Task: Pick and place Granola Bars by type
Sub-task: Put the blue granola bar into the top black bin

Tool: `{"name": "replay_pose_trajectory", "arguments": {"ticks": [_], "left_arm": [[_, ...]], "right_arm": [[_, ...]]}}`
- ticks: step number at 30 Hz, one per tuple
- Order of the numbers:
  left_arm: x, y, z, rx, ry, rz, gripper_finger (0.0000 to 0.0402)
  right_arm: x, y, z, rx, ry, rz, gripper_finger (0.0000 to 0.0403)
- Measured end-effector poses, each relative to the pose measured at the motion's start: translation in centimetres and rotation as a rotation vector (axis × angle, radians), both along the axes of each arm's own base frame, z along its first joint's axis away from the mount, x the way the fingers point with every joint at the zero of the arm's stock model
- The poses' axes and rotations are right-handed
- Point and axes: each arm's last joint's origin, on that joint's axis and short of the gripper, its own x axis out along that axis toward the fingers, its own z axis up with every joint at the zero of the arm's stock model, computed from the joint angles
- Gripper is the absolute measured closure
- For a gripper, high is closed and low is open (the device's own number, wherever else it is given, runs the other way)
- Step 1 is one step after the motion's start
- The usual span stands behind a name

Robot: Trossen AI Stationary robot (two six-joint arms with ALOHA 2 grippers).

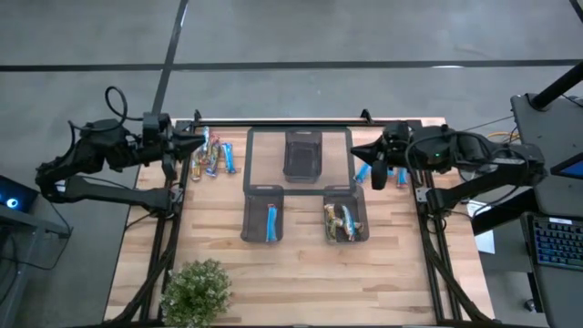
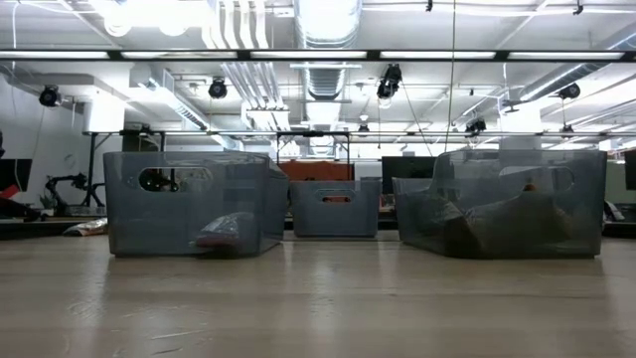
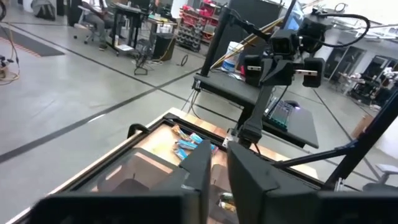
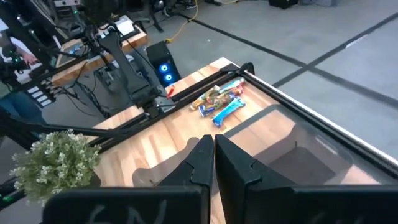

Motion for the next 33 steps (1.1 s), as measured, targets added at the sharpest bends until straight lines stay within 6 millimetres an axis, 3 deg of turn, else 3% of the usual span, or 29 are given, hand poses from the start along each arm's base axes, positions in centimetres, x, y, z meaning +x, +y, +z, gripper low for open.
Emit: {"name": "replay_pose_trajectory", "arguments": {"ticks": [10, 15, 24, 33], "left_arm": [[1.8, 0.1, -0.5, -0.013, 0.054, 0.018, 0.0224], [3.1, 0.3, -0.8, -0.028, 0.098, 0.057, 0.0176], [4.8, 0.9, 0.5, 0.006, 0.178, 0.218, 0.0164], [5.9, 2.7, 2.0, -0.035, 0.339, 0.340, 0.0165]], "right_arm": [[-2.7, -0.3, -0.6, -0.015, -0.033, -0.034, 0.0394], [-4.8, -0.6, -0.1, -0.077, -0.059, -0.029, 0.0394], [-8.3, -0.9, 1.0, -0.123, -0.145, -0.017, 0.0394], [-9.3, -1.0, 0.9, -0.123, -0.146, -0.017, 0.0394]]}}
